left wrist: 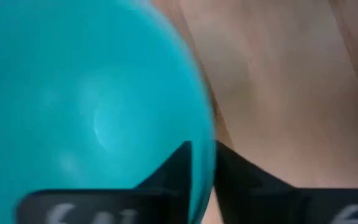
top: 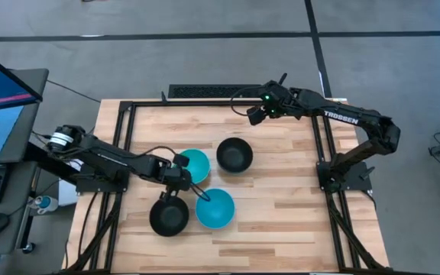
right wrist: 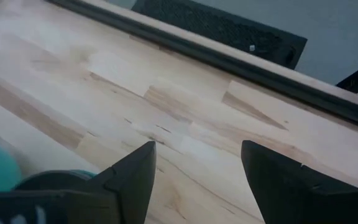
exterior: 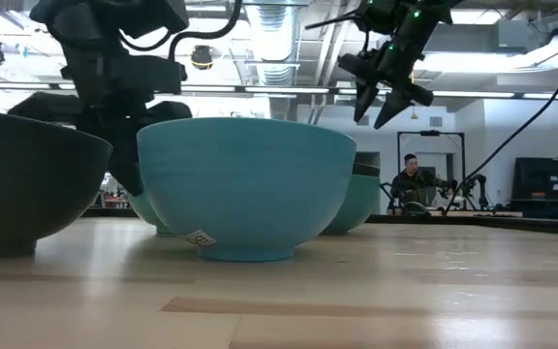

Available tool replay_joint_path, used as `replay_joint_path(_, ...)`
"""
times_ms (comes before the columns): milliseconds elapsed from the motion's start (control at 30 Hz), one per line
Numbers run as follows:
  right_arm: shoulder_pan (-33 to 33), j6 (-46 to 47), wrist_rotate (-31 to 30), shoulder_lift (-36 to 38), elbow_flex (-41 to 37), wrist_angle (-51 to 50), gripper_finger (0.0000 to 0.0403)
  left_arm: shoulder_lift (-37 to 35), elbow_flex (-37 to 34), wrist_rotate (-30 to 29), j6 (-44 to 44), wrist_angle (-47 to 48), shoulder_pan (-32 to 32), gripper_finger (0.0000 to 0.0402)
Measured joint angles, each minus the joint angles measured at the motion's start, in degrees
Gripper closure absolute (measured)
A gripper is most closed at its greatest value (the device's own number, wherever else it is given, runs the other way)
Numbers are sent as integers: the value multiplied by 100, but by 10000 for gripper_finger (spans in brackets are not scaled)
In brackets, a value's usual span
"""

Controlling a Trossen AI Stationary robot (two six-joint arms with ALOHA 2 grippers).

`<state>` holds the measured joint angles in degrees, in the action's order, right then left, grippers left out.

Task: Nest bowls inside each other
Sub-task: Stack the top blue bowl on the black bowl

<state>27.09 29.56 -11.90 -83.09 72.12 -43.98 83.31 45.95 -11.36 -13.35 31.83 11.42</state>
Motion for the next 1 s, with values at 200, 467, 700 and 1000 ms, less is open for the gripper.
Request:
replay_joint_path(200,116,0,-15,212,7,-41,144,-33,299,-147,-13,99,-40,397)
replay_joint_path(467,284,-91,-15,228,-127,-363,144,-36,1774,54,-196,938,-169,400)
replay_joint_path(700,280,-90,5,225,-579,-560,144,327,2568,101,-823,1391,-570,401)
replay_joint_path(1000,345,-47,-54,711,-798,-614,144,1651,3963,331,-1647,1830,-953,401)
